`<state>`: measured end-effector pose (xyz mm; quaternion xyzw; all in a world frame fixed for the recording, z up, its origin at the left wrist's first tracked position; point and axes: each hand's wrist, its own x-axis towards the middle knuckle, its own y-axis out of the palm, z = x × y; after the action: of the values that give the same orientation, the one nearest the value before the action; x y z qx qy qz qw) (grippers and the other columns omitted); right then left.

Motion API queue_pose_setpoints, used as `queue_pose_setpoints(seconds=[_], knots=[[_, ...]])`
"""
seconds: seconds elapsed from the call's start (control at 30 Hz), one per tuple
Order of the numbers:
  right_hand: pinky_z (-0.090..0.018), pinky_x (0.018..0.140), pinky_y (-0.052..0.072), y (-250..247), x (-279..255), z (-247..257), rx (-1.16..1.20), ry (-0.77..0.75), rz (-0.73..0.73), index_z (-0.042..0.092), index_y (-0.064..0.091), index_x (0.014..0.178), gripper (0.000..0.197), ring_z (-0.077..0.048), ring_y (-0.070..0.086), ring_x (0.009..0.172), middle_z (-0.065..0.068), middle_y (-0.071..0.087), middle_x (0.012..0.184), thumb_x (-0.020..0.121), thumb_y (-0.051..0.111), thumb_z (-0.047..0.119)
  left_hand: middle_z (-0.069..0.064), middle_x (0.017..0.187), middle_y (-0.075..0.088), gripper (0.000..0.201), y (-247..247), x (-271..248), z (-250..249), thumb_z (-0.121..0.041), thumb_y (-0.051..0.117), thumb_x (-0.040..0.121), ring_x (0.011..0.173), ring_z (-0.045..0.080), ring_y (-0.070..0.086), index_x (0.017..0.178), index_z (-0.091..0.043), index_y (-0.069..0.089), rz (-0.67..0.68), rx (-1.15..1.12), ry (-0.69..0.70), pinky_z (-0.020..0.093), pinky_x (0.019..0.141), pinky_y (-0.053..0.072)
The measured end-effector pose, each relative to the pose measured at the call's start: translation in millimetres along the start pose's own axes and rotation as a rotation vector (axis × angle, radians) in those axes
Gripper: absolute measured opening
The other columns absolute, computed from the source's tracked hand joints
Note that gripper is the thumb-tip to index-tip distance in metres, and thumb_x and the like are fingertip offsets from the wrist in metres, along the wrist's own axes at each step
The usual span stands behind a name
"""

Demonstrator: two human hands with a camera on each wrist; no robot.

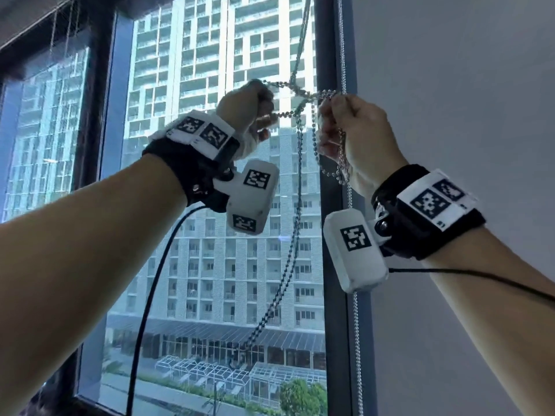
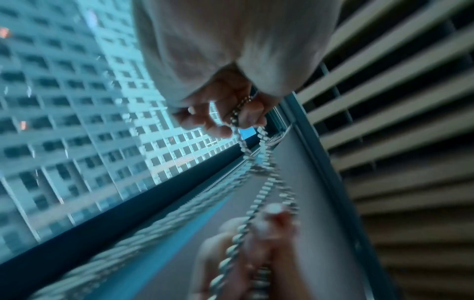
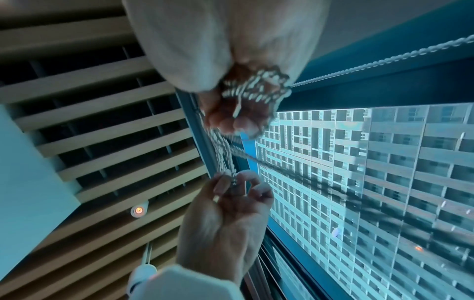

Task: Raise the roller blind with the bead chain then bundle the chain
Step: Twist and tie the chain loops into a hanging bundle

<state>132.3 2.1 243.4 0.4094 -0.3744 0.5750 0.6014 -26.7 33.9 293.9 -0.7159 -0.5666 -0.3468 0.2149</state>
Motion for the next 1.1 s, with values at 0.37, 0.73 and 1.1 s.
queue_pose_setpoints(seconds=[0.37,0.73,1.1], knots=[[-0.022,0.045,0.048,-6.7,2.4,-2.5,0.515,0.294,0.004,0.009,0.053,0.079,0.030,-0.011,0.053,0.044,-0.002,0.057,0.061,0.103,0.041,0.022,-0.006,0.036,0.036,0.025,1.3,-0.5,-1.0,-0.004,0.047,0.087,0.036,0.010,0.039,0.064,-0.012,0.044,0.050,-0.374,0.017,0.025,0.052,0.041],[-0.027,0.064,0.051,-20.0,-45.8,-23.1,-1.356,0.129,0.648,0.024,0.065,0.086,0.024,-0.010,0.059,0.061,0.005,0.063,0.074,0.100,0.045,0.029,-0.007,0.040,0.033,0.029,-5.6,4.0,2.6,-0.003,0.047,0.087,0.033,0.008,0.032,0.060,-0.014,0.043,-0.017,-0.371,0.026,0.025,0.047,0.049],[-0.037,0.082,0.050,-12.8,-64.7,-69.1,-0.506,0.562,0.629,0.007,0.050,0.126,0.033,-0.025,0.064,0.086,-0.008,0.066,0.094,0.096,0.054,0.021,-0.007,0.039,0.036,0.028,-0.9,7.8,22.6,-0.011,0.045,0.092,0.035,0.009,0.034,0.064,-0.013,0.049,0.043,-0.021,0.078,0.027,0.052,0.048]])
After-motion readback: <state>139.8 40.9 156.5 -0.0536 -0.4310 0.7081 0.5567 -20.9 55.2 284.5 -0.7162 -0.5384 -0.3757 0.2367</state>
